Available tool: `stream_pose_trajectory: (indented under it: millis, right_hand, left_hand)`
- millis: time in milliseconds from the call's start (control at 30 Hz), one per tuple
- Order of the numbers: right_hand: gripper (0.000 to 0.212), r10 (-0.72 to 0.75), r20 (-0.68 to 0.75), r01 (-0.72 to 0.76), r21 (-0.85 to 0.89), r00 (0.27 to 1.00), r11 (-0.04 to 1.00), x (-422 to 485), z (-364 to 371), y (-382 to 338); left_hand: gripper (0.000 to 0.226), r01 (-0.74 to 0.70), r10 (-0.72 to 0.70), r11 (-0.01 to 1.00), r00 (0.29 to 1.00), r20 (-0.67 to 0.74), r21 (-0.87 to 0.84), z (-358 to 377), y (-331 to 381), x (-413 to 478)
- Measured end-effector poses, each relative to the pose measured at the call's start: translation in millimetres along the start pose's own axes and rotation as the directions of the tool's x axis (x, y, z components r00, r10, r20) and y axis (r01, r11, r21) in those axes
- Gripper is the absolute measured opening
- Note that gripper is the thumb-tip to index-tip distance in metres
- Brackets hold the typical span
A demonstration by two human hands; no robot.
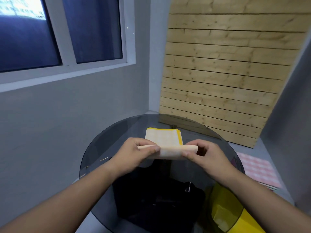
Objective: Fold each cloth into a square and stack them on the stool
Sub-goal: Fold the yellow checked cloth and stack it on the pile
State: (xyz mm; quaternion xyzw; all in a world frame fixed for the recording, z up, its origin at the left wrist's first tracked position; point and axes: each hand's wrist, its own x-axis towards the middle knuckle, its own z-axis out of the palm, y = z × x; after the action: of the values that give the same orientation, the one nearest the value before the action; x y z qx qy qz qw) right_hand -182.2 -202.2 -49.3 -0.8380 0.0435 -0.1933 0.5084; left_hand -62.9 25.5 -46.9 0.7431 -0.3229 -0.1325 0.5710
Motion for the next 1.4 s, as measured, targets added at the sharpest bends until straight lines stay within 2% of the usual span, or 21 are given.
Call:
stream_pose_trajectory:
  millis: [167,267,367,433,533,633,700,833,900,1000,1067,1167,1267,1400]
  right_hand:
    - [0.019,0.060,0.088,-0.068,0.094,0.994,0.993,-3.4,-2.7,-1.0]
    - [0.012,0.086,0.083,-0.097,0.137,0.993,0.986,-3.0,1.3,0.5]
    - [0.011,0.132,0.032,-0.136,0.240,0.991,0.961,5.7,8.9,3.2]
    - [0.012,0.176,-0.014,-0.164,0.300,0.984,0.940,15.1,13.0,6.5]
    - [0.016,0.232,-0.083,-0.197,0.302,0.969,0.933,31.4,16.8,14.7]
    - [0.021,0.303,-0.124,-0.264,0.258,0.945,0.929,47.5,19.4,25.5]
    - [0.022,0.354,-0.125,-0.328,0.188,0.927,0.926,55.3,21.3,30.6]
    - [0.028,0.373,-0.091,-0.381,-0.101,0.923,0.919,56.2,24.9,41.9]
    - [0.035,0.348,-0.101,-0.362,-0.216,0.932,0.907,53.3,26.9,49.7]
    - [0.042,0.328,-0.120,-0.349,-0.300,0.937,0.888,50.3,28.6,56.1]
    - [0.045,0.330,-0.129,-0.354,-0.389,0.935,0.851,48.3,29.4,57.9]
    - [0.054,0.315,-0.152,-0.342,-0.585,0.937,0.736,44.9,31.2,65.4]
    - [0.048,0.301,-0.150,-0.325,-0.635,0.942,0.701,44.1,31.9,69.8]
    - [0.032,0.258,-0.102,-0.245,-0.747,0.961,0.618,40.9,32.7,67.5]
  left_hand:
    - [0.014,-0.002,0.000,0.999,0.999,-0.041,-0.050,-3.3,15.8,-0.7]
    - [0.010,-0.024,0.016,0.996,0.995,-0.097,-0.082,-1.9,20.5,1.4]
    - [0.028,-0.012,-0.015,0.979,0.991,-0.134,-0.203,-0.7,15.2,7.0]
    - [0.035,0.047,-0.073,0.954,0.994,-0.076,-0.297,-0.2,6.5,11.0]
    - [0.033,0.151,-0.162,0.965,0.986,-0.033,-0.214,1.6,-13.3,18.1]
    - [0.026,0.220,-0.227,0.973,0.968,-0.107,-0.073,4.8,-33.5,28.8]
    - [0.022,0.257,-0.249,0.966,0.955,-0.164,0.028,7.4,-44.8,36.1]
    - [0.016,0.305,-0.257,0.932,0.936,-0.239,0.196,14.6,-55.5,46.1]
    - [0.017,0.302,-0.229,0.896,0.943,-0.242,0.327,16.4,-55.5,50.1]
    - [0.016,0.298,-0.232,0.834,0.953,-0.195,0.464,17.0,-56.0,56.3]
    - [0.014,0.302,-0.236,0.799,0.953,-0.190,0.520,18.9,-59.1,59.6]
    - [0.031,0.314,-0.234,0.730,0.949,-0.209,0.607,24.0,-62.8,60.0]
    - [0.037,0.295,-0.230,0.705,0.955,-0.186,0.644,27.5,-61.1,56.9]
    - [0.027,0.262,-0.229,0.651,0.963,-0.145,0.712,32.0,-57.5,51.1]
